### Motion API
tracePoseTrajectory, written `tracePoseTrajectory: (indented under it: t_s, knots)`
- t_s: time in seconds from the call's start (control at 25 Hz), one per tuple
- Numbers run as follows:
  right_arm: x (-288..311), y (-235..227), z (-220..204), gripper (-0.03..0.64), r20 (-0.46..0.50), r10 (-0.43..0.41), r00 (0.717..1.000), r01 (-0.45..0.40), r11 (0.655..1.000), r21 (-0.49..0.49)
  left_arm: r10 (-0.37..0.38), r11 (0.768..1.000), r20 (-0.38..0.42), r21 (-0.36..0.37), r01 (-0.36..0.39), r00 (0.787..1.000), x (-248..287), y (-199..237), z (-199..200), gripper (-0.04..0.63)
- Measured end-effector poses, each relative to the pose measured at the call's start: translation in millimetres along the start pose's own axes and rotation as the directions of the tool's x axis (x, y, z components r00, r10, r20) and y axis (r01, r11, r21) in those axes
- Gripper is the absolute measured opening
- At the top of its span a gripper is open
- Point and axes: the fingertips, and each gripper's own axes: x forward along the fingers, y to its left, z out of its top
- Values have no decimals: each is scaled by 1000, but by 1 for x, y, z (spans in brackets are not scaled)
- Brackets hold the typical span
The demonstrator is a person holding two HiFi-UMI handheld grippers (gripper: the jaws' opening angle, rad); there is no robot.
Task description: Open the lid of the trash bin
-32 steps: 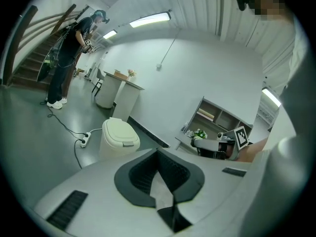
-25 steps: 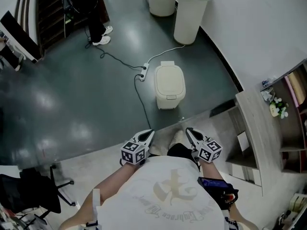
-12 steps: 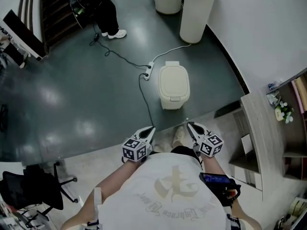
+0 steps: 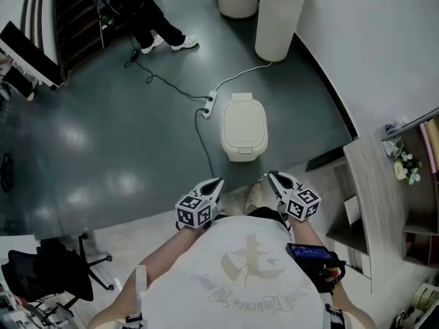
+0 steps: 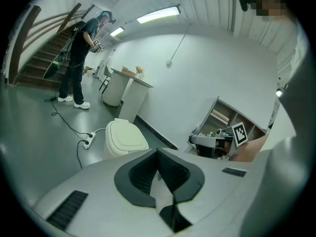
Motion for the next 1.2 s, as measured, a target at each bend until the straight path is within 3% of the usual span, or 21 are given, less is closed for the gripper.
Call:
tracePoseTrajectory:
  t_s: [0.64,1.2]
  knots:
    - [41,-81,44,5,-35,79,996,-78,997,20,67,997,-54,-21,-68,996,90,25,45,8]
    - [85,-138,39,5,-139,185,973,-179,982,57,143,980,-167,-115,-163,976,166,52,19,8]
